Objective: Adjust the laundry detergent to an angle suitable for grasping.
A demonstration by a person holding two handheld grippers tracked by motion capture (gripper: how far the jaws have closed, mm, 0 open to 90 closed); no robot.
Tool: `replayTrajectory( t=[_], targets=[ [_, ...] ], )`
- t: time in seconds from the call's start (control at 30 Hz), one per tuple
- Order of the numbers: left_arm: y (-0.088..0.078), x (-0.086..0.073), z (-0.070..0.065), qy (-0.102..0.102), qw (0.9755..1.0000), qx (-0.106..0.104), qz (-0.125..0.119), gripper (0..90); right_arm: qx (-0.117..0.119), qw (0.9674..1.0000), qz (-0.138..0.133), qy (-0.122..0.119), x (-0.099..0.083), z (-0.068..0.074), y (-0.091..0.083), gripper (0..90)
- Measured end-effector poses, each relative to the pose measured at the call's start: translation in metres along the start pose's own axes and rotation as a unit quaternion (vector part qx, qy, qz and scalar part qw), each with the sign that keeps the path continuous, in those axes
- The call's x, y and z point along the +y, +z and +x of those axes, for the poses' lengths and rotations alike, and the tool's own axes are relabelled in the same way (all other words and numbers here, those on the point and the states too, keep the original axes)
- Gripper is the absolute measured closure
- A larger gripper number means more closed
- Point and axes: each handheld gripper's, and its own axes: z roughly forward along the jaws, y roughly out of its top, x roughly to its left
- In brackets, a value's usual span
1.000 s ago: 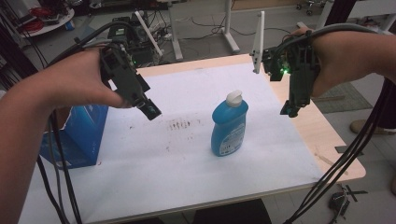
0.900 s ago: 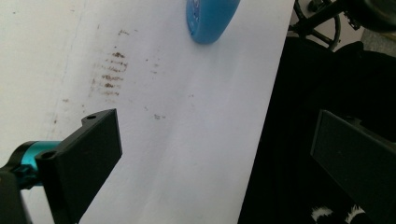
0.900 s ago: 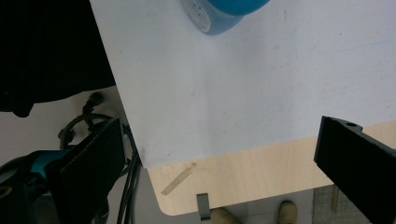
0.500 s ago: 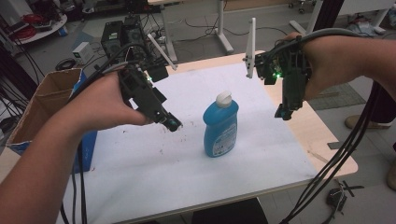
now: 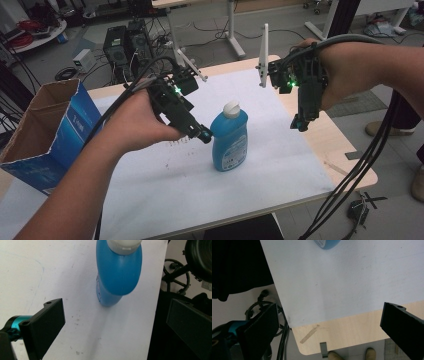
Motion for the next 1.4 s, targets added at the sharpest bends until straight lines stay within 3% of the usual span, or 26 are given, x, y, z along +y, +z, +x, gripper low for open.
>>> replayTrajectory(
  t=[0.5,1.0,1.4],
  targets=[
    [0.036,0.019,-0.005,0.005,0.9999,0.012,-0.002,1.8,0.001,1.0000,0.001,0.002,-0.004,-0.001,0.001,1.6],
    [0.061,0.029,-0.008,0.004,0.9997,0.021,-0.010,1.8,0.003,1.0000,0.003,0.008,-0.006,-0.004,0.003,1.6],
    [0.077,0.033,-0.009,0.010,0.9993,0.037,0.003,1.8,0.004,1.0000,0.005,0.007,-0.005,-0.005,0.003,1.6]
  ],
)
